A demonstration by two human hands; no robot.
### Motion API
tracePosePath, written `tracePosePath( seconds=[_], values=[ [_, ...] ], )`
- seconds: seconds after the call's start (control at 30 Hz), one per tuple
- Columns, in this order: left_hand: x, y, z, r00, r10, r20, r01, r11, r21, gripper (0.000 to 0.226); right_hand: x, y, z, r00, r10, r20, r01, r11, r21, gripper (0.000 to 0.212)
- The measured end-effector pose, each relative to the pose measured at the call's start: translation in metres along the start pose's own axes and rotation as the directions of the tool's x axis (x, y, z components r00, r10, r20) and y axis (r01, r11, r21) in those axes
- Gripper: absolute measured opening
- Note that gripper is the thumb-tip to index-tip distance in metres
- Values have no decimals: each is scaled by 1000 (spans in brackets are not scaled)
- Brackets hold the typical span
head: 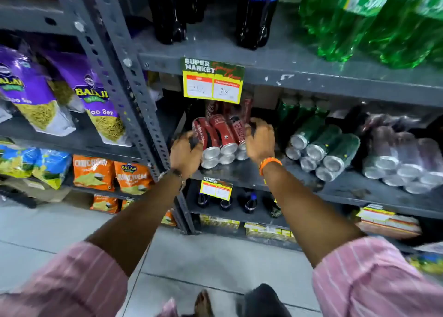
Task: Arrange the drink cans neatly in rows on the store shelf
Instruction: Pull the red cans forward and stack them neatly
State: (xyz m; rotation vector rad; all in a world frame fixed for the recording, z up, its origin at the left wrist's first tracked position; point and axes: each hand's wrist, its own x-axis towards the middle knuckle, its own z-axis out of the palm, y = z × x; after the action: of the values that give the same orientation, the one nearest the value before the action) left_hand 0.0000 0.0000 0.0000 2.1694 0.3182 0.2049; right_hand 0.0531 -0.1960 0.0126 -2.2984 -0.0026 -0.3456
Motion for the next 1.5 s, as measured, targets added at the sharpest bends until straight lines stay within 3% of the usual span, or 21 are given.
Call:
tracePosePath(
  seconds=[0.1,0.2,0.23,0.3,0.4,0.47,0.57,0.7,0.8,0.93,1.03,1.2,1.5],
  values=[
    [21,8,9,974,-188,128,205,970,-130,31,29,-10,9,969,220,111,-223,975,17,38],
    [37,10,16,931,-307,199,347,914,-213,49,51,-14,14,891,376,254,-381,924,-32,50],
    [43,8,19,921,-331,206,377,889,-259,55,56,-11,16,872,396,287,-409,913,-19,53],
    [47,10,20,883,-392,257,466,797,-385,41,67,-3,22,824,419,380,-457,889,11,60],
    [53,21,24,857,-406,318,515,715,-473,30,94,42,53,786,385,483,-482,871,90,97],
    [57,22,27,876,-398,271,482,726,-490,24,93,39,50,799,360,481,-479,866,147,112],
    [56,17,29,898,-395,193,439,783,-441,15,90,32,39,790,360,496,-502,845,186,95],
    [58,6,27,917,-363,166,399,817,-416,67,79,17,21,805,348,481,-503,830,242,46],
    [60,3,24,949,-296,108,314,873,-374,68,72,15,10,831,290,474,-474,816,331,28],
    [43,19,25,974,-228,1,216,921,-325,51,59,20,5,868,201,454,-428,767,478,30],
    [29,17,29,979,-165,-122,133,963,-232,49,50,27,4,886,127,446,-359,798,484,39],
    [1,4,39,976,-38,-216,15,994,-107,50,37,43,10,902,64,427,-270,855,443,47],
    [-32,-19,60,978,38,-203,-45,998,-32,57,17,78,16,890,71,450,-267,882,388,47]
  ],
)
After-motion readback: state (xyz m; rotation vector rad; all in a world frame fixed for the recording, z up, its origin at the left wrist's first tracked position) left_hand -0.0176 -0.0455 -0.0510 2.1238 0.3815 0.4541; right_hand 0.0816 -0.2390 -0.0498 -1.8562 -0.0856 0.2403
